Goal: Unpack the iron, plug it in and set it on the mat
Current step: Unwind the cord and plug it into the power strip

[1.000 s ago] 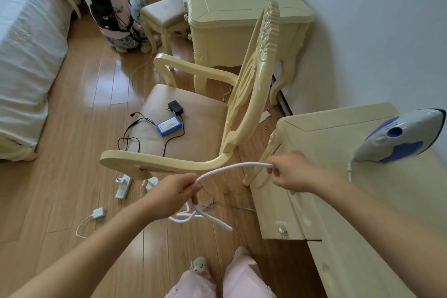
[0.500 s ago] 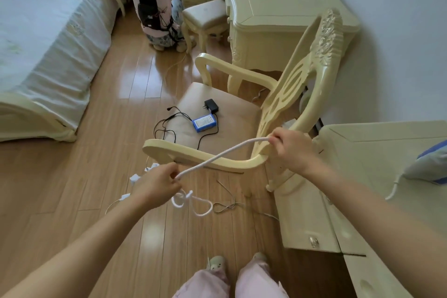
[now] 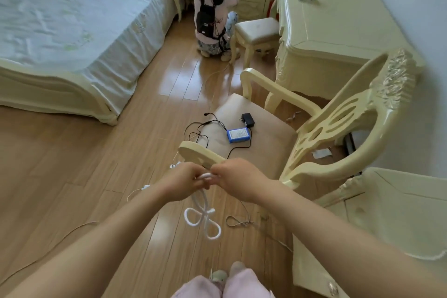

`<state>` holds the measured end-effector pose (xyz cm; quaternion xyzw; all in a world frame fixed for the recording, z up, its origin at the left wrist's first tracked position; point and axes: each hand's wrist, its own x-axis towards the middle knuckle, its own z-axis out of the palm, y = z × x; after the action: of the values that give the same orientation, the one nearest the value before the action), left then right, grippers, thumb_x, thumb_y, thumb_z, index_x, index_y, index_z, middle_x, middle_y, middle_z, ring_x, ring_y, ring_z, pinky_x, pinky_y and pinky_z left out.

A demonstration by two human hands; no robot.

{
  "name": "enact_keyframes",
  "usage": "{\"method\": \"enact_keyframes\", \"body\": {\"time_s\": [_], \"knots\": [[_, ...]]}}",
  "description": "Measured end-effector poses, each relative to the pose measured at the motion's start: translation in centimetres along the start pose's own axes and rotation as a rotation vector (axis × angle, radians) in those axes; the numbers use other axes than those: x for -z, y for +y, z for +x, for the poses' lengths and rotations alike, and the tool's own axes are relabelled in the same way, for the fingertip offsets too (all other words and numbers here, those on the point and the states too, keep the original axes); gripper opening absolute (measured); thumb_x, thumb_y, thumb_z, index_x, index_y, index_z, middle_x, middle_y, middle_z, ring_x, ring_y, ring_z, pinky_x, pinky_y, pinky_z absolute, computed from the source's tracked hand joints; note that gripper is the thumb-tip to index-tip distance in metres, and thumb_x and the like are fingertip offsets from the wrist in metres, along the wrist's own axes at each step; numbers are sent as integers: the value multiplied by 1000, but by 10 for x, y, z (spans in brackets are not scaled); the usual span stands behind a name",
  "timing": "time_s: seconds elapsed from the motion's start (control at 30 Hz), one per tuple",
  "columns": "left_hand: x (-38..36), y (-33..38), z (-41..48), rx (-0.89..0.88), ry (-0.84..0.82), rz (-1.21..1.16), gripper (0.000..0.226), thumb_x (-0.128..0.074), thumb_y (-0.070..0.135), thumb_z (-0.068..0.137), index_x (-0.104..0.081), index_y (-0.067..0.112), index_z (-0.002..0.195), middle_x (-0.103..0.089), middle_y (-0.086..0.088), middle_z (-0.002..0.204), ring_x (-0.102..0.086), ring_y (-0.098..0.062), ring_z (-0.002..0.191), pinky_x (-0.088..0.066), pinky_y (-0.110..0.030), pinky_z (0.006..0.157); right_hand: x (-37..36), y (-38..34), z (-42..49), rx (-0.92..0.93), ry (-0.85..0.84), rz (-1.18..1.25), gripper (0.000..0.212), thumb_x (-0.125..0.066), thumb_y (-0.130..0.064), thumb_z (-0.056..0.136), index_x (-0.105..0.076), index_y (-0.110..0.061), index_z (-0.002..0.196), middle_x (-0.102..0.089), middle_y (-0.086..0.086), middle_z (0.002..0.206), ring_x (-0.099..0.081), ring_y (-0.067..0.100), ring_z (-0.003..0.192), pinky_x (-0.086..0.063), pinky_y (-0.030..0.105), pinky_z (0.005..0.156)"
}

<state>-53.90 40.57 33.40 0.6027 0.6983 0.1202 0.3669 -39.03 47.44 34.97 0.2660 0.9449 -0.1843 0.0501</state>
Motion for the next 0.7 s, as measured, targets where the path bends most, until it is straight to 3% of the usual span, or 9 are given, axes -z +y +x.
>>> {"method": "enact_keyframes", "body": {"time_s": [0.13,0.23,0.27,0.37,0.43,0.57,0.7], "knots": [[3,-22,-8,67,33,-17,29,-57,31,90,-53,27,61,-58,7,64,-51,-8,64,-41,-26,66,15,-10,6,-46,52,496,29,-52,-23,93,-52,-19,64,-44,-5,62,-38,11,59,-31,27,58],[16,-39,-10,93,91,-90,26,-54,27,92,-60,18,69,-56,5,64,-50,-12,61,-39,-24,60,26,-13,13,-163,139,790,23,-52,-14,94,-55,-6,72,-45,1,61,-38,9,57,-34,16,55],[21,-45,-11,99,111,-126,26,-53,26,93,-61,17,70,-57,7,64,-51,-9,60,-40,-20,59,28,-13,15,-196,175,853,22,-51,-12,93,-56,-4,74,-47,5,62,-41,13,59,-37,18,59],[48,-60,-11,73,140,-94,34,-48,28,95,-52,21,63,-50,8,58,-43,-6,52,-35,-14,52,32,-1,21,-272,289,921,23,-52,-14,93,-57,-14,71,-50,5,61,-45,22,65,-39,37,68],[71,-72,-7,34,101,16,38,-45,34,96,-44,23,60,-44,8,56,-39,-9,52,-32,-21,53,34,0,23,-312,357,878,20,-53,-17,92,-60,-14,74,-51,3,62,-46,21,63,-42,41,68],[105,-92,-5,-69,18,234,36,-42,41,95,-45,22,64,-43,7,57,-38,-12,53,-30,-30,53,29,-16,28,-415,452,761,21,-53,-15,93,-61,-2,78,-49,11,65,-48,4,54,-44,22,62],[132,-108,-2,-146,37,224,39,-45,38,94,-42,22,59,-41,6,55,-36,-13,51,-31,-29,55,27,-21,36,-612,651,834,24,-47,-17,96,-62,-8,79,-55,9,65,-54,24,70,-46,37,74]]}}
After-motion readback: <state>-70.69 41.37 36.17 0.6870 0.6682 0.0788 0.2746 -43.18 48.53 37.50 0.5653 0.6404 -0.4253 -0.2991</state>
